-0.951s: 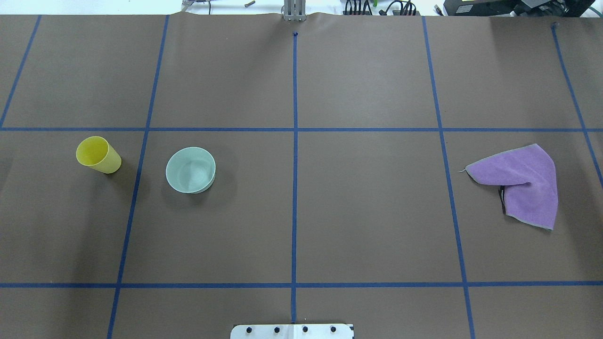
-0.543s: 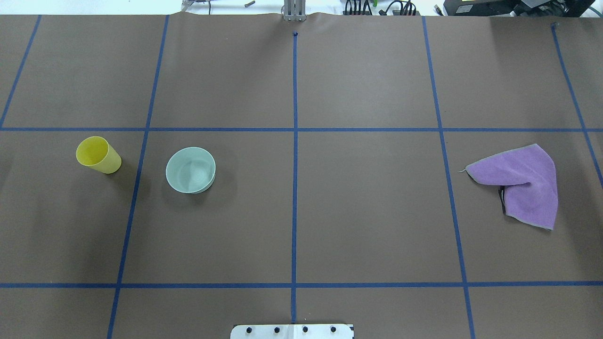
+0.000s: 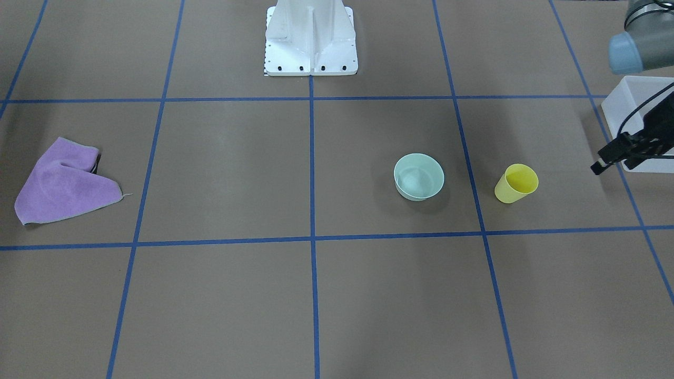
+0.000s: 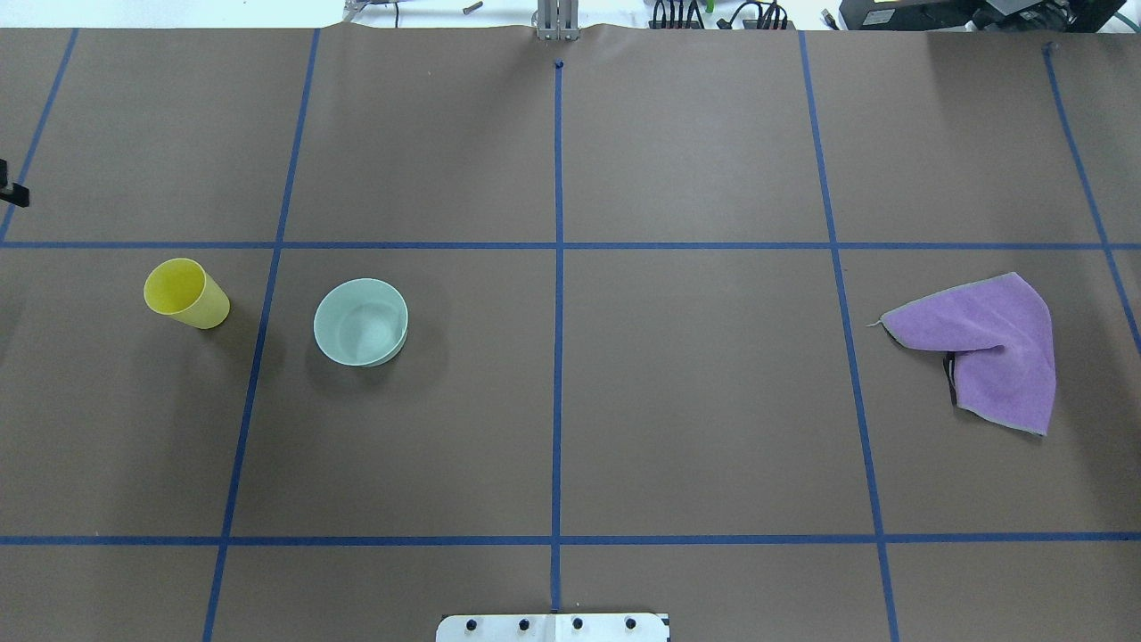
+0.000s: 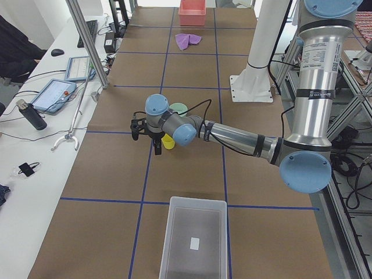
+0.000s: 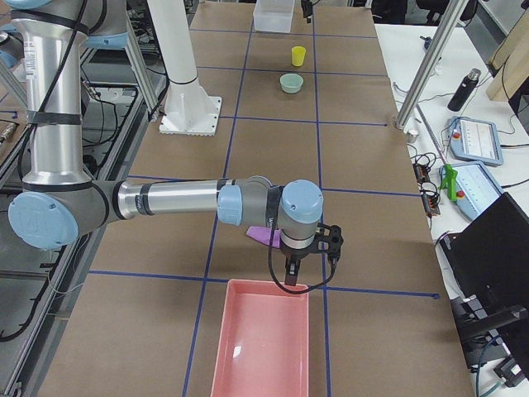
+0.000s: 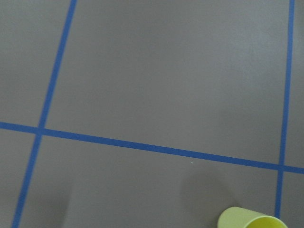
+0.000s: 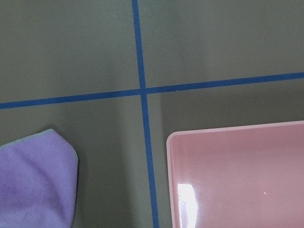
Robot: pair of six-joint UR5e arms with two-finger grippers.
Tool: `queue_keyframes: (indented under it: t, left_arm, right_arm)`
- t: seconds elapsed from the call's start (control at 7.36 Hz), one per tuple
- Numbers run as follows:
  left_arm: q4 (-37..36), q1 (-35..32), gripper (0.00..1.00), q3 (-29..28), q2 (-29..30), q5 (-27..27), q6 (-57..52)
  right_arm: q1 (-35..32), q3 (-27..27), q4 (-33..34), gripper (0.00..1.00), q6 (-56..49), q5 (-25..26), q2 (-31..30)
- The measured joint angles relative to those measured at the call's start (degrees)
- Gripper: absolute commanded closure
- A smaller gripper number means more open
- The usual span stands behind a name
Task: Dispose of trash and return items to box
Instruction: 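Reach the left gripper to the yellow cup and close on its rim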
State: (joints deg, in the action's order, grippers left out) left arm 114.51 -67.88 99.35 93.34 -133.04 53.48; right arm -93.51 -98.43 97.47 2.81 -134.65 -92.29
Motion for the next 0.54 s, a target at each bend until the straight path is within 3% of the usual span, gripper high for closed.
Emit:
queue_keyframes:
  t: [0.27, 0.54]
  left_arm:
    - [4.59, 7.33, 0.02, -1.76, 0.55, 4.96, 6.84]
    - [6.10, 10.71, 0.04, -2.81, 0.56, 6.27, 8.30]
  right_arm:
    - [0.00, 0.04, 0.00, 0.00, 0.00, -0.07, 0.03]
    - [0.00, 0.13, 0.00, 0.00, 0.00, -0.07, 0.01]
